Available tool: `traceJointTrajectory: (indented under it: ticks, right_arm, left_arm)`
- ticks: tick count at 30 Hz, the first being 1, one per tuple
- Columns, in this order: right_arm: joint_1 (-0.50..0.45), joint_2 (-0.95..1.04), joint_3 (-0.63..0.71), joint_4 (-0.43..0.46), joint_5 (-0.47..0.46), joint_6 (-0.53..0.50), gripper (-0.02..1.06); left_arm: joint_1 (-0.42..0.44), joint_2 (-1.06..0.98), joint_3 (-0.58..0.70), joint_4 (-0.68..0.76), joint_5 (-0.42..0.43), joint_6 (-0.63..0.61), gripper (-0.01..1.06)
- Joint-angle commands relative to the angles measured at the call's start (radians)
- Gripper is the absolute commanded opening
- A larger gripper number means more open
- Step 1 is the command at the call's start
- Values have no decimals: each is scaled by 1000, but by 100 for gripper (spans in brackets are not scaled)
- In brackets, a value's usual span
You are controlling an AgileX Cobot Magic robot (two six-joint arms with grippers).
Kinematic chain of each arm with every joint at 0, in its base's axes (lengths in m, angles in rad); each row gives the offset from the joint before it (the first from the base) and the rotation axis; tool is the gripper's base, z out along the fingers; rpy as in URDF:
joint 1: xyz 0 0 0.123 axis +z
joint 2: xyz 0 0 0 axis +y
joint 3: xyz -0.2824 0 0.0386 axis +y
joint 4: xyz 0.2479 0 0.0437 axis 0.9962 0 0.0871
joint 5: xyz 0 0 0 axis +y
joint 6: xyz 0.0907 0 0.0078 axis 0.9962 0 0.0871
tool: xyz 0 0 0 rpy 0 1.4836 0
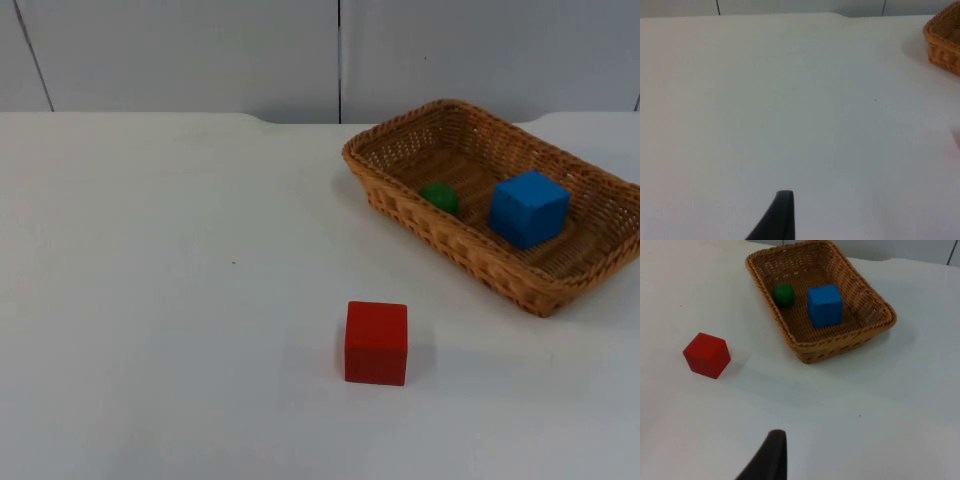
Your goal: Place all geometric objects except the red cube into the basket.
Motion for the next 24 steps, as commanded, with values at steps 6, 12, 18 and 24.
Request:
traceJointTrajectory:
  ticks: [6, 12, 18, 24]
  right_arm:
    - [0, -3, 7, -14, -12, 15, 105]
    - [0, -3, 7, -9, -12, 20, 105]
    - [-13, -3, 7, -9, -12, 23, 105]
    - [-106, -3, 7, -9, -15, 23, 105]
  left_arm:
    - [0, -5, 3, 16, 1, -23, 105]
    - [0, -5, 3, 16, 1, -23, 105]
    - [0, -5, 3, 16, 1, -23, 105]
    - [0, -5, 3, 16, 1, -23, 105]
